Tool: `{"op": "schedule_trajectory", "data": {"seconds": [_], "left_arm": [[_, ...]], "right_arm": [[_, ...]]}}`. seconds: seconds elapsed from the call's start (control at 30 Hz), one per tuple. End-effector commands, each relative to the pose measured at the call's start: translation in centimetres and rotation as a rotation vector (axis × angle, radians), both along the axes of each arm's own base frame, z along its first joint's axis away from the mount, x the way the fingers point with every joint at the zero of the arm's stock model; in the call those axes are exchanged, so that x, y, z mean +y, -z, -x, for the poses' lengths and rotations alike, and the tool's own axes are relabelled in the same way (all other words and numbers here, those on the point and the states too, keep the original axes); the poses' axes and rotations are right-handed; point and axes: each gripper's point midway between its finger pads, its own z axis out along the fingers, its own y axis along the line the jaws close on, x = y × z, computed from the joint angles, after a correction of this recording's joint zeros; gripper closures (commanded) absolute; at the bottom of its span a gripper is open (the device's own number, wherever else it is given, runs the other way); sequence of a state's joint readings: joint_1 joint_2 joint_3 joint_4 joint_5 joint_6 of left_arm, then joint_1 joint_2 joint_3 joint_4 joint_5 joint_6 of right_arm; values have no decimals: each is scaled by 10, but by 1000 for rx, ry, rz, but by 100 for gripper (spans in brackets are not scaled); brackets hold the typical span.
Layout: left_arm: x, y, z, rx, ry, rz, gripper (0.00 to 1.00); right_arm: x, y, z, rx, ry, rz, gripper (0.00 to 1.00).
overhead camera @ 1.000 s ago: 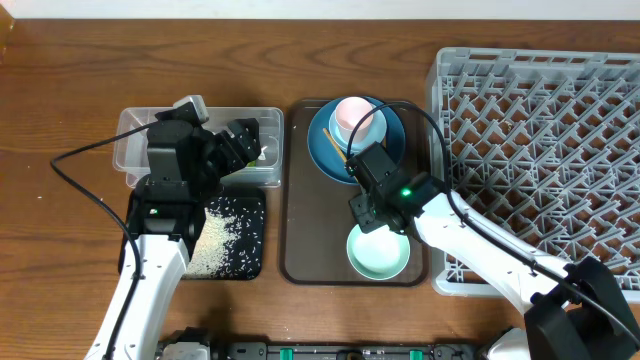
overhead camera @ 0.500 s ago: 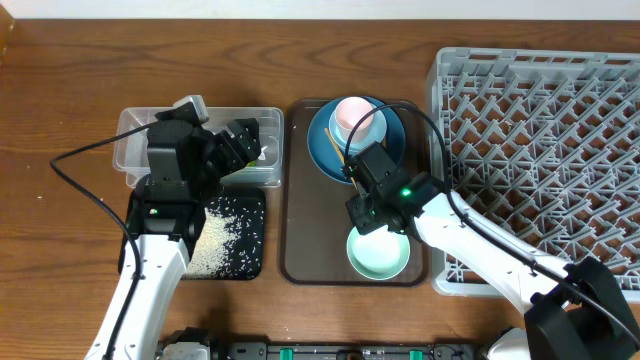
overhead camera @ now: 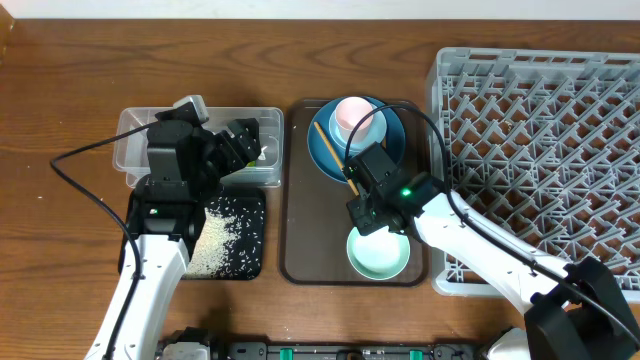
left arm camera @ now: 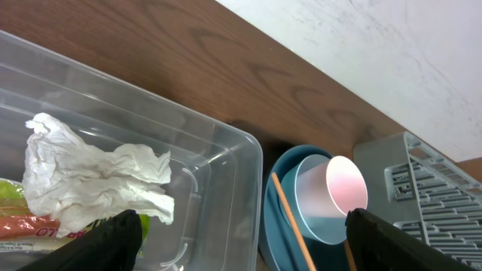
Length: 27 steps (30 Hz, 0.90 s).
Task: Sort waste into correct bins and load items into the dishwasher rack
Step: 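Carry the chopstick right and set it into the gray rack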
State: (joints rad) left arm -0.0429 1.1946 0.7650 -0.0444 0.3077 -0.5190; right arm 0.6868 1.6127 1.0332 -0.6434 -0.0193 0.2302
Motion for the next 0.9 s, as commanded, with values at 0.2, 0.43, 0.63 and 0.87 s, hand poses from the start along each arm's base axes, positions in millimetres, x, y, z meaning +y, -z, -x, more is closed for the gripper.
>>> {"op": "schedule_trajectory", "data": {"seconds": [0.2, 0.43, 0.63, 0.87], "left_arm": [[1, -3, 0, -13, 1, -14, 11], [1, -3, 0, -13, 1, -14, 11], [1, -3, 0, -13, 1, -14, 11], [1, -2, 0, -12, 1, -14, 11]], "right_arm": [[6, -9, -6, -24, -2, -25, 99], [11, -40, -12, -94, -3, -86, 99], [10, -85, -11, -192, -1, -166, 99], [-43, -122, -19, -298, 240, -135, 99]]}}
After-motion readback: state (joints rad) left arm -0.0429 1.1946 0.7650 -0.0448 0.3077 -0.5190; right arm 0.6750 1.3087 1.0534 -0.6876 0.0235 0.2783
